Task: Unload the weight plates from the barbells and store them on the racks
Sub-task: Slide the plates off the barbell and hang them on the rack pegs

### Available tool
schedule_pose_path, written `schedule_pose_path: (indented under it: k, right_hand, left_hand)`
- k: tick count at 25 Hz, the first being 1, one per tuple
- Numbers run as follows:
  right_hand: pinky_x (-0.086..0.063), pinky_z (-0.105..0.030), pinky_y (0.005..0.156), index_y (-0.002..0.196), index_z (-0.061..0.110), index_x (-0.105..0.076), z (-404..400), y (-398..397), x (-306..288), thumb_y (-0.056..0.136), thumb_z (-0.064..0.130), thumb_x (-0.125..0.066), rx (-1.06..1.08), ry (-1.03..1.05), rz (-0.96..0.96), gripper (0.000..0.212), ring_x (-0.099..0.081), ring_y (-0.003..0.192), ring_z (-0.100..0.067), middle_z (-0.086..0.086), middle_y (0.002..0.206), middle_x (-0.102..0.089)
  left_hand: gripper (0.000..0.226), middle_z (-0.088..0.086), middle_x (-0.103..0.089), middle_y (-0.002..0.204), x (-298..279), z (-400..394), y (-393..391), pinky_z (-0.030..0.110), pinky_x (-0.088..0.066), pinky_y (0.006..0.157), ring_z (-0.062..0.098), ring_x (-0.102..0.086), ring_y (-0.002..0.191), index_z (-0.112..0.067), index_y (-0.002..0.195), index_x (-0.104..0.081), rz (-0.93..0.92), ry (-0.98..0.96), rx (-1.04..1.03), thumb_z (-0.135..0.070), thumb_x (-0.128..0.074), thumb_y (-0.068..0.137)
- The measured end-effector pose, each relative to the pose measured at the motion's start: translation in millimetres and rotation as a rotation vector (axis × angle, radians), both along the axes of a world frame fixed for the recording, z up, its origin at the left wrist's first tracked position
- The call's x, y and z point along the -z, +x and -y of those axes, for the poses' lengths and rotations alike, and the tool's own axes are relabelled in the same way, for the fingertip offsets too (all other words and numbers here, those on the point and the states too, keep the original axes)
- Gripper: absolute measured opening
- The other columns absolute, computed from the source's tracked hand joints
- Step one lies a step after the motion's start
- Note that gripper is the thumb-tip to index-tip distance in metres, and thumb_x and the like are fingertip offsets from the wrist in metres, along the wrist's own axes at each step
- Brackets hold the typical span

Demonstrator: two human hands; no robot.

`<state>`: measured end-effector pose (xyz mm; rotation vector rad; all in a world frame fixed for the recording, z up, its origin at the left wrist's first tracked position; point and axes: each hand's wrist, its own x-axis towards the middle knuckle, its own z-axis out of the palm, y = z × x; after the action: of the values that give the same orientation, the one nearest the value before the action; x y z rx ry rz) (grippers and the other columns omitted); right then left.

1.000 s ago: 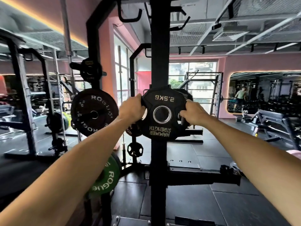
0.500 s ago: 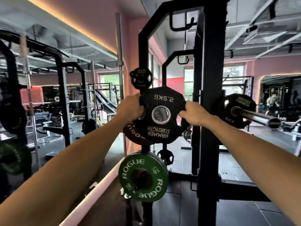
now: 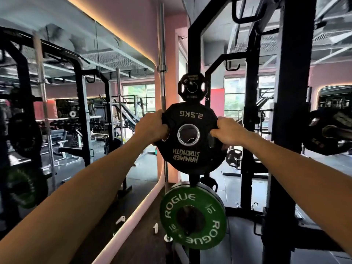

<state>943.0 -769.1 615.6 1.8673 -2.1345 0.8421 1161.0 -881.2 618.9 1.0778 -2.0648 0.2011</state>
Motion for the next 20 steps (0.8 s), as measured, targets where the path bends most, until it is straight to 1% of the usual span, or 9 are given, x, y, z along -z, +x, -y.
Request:
schedule_pose_path:
  k: [3, 7, 8, 10, 12, 13, 15, 17, 20]
  right_hand:
    - [-0.049, -0.034, 0.059, 0.067, 0.016, -0.041, 41.6, 0.0, -6.9, 0.089, 0.019, -0.055, 0.001, -0.030, -0.003, 0.027, -0.057, 0.062, -0.029, -0.008, 0.069, -0.054]
    - [-0.058, -0.048, 0.069, 0.068, 0.010, -0.047, 86.5, -10.9, -29.2, 0.089, 0.020, -0.053, 0.020, -0.058, -0.011, 0.024, -0.064, 0.059, -0.035, -0.013, 0.061, -0.059]
    - [-0.059, -0.047, 0.067, 0.070, 0.008, -0.049, 96.3, -15.2, -38.6, 0.089, 0.020, -0.053, 0.029, -0.063, -0.013, 0.023, -0.066, 0.059, -0.036, -0.016, 0.062, -0.062]
    - [-0.057, -0.038, 0.059, 0.073, 0.007, -0.048, 111.7, -20.7, -59.6, 0.091, 0.019, -0.051, 0.049, -0.067, -0.002, 0.022, -0.068, 0.057, -0.035, -0.018, 0.062, -0.065]
    - [-0.051, -0.031, 0.052, 0.069, 0.005, -0.049, 127.3, -28.3, -81.1, 0.091, 0.018, -0.051, 0.068, -0.083, -0.011, 0.026, -0.066, 0.052, -0.033, -0.012, 0.049, -0.062]
    - [-0.052, -0.032, 0.052, 0.068, 0.002, -0.052, 134.6, -32.9, -90.6, 0.090, 0.017, -0.051, 0.068, -0.087, -0.004, 0.027, -0.066, 0.049, -0.032, -0.011, 0.046, -0.061]
    - [-0.056, -0.035, 0.053, 0.074, -0.003, -0.059, 149.6, -41.0, -109.2, 0.090, 0.015, -0.051, 0.056, -0.097, 0.030, 0.025, -0.066, 0.046, -0.033, -0.017, 0.051, -0.064]
    - [-0.055, -0.034, 0.050, 0.074, -0.002, -0.060, 167.1, -48.3, -126.7, 0.088, 0.013, -0.051, 0.052, -0.120, 0.048, 0.023, -0.064, 0.044, -0.033, -0.019, 0.053, -0.064]
    - [-0.054, -0.035, 0.047, 0.084, -0.008, -0.059, 194.6, -60.1, -147.0, 0.088, 0.010, -0.051, 0.051, -0.158, 0.072, 0.020, -0.063, 0.045, -0.035, -0.030, 0.070, -0.065]
  left_hand:
    - [0.024, 0.014, -0.064, 0.092, -5.6, 48.4, -2.7, 0.035, -0.044, 0.066, 0.036, -0.060, 0.087, -0.012, 0.101, -0.056, -0.022, -0.020, 0.005, -0.021, -0.054, 0.079]
    - [0.023, 0.012, -0.065, 0.088, -32.1, 98.6, -14.7, 0.032, -0.042, 0.067, 0.032, -0.060, 0.084, -0.012, 0.102, -0.057, -0.046, -0.081, 0.064, -0.020, -0.055, 0.081]
    - [0.023, 0.013, -0.065, 0.090, -40.5, 110.0, -19.7, 0.031, -0.042, 0.067, 0.034, -0.061, 0.086, -0.012, 0.104, -0.058, -0.068, -0.097, 0.078, -0.020, -0.056, 0.082]
    - [0.024, 0.015, -0.066, 0.094, -57.2, 130.0, -28.5, 0.032, -0.042, 0.068, 0.036, -0.061, 0.088, -0.012, 0.104, -0.059, -0.084, -0.110, 0.099, -0.022, -0.056, 0.082]
    - [0.025, 0.014, -0.066, 0.096, -77.8, 151.5, -38.8, 0.033, -0.043, 0.068, 0.036, -0.061, 0.089, -0.014, 0.104, -0.060, -0.103, -0.125, 0.106, -0.024, -0.055, 0.081]
    - [0.026, 0.013, -0.066, 0.096, -87.9, 161.0, -43.4, 0.033, -0.043, 0.068, 0.036, -0.061, 0.089, -0.016, 0.104, -0.060, -0.105, -0.140, 0.109, -0.025, -0.056, 0.080]
    - [0.026, 0.013, -0.066, 0.096, -108.9, 180.1, -53.1, 0.034, -0.044, 0.068, 0.036, -0.061, 0.090, -0.015, 0.103, -0.060, -0.112, -0.179, 0.132, -0.025, -0.055, 0.080]
    - [0.029, 0.012, -0.066, 0.098, -128.8, 200.1, -62.1, 0.034, -0.046, 0.071, 0.035, -0.062, 0.091, -0.014, 0.105, -0.061, -0.129, -0.213, 0.158, -0.026, -0.054, 0.079]
    - [0.031, 0.010, -0.066, 0.096, -150.6, 226.0, -78.1, 0.035, -0.047, 0.074, 0.032, -0.061, 0.091, -0.015, 0.106, -0.062, -0.160, -0.252, 0.172, -0.028, -0.055, 0.079]
